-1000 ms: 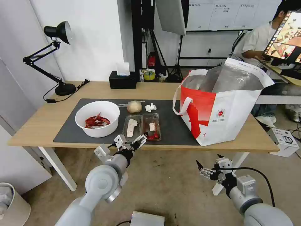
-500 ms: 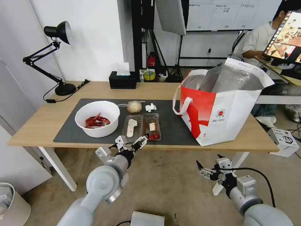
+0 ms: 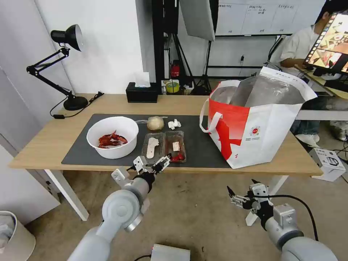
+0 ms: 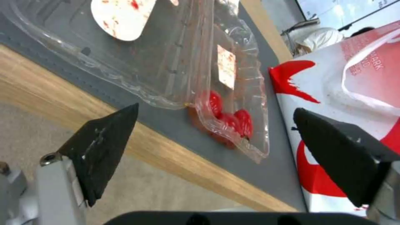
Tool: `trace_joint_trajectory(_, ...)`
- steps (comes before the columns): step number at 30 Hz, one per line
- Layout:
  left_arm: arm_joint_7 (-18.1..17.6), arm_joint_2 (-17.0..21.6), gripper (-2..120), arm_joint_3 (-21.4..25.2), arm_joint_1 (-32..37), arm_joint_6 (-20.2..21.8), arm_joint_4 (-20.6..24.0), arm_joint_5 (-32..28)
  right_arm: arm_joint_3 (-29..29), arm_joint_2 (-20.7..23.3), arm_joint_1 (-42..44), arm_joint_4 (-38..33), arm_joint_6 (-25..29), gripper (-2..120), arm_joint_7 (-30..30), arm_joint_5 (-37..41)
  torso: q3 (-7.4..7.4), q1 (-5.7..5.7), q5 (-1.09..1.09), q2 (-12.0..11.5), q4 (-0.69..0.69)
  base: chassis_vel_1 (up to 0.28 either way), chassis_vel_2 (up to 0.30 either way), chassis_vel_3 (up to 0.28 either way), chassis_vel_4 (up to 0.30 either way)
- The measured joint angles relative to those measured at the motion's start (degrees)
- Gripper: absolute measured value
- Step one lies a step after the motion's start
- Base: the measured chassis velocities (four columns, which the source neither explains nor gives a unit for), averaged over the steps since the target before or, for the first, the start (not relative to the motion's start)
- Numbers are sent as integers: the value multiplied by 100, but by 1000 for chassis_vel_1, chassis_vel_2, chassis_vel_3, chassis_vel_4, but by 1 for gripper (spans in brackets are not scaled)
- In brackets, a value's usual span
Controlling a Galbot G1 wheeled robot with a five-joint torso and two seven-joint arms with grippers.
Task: Pick up the trash from the table and place it into the takeout bag.
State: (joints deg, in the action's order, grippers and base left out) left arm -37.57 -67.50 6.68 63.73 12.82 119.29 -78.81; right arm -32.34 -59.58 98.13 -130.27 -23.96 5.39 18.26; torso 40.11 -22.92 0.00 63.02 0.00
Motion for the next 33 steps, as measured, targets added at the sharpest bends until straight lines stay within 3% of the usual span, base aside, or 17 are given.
trace_joint_trajectory(33, -147, -306, 100, 29, -115, -217, -232, 115, 3, -71, 73, 19, 123, 100, -33, -200, -1, 1, 0, 0, -1, 0, 0, 0, 0)
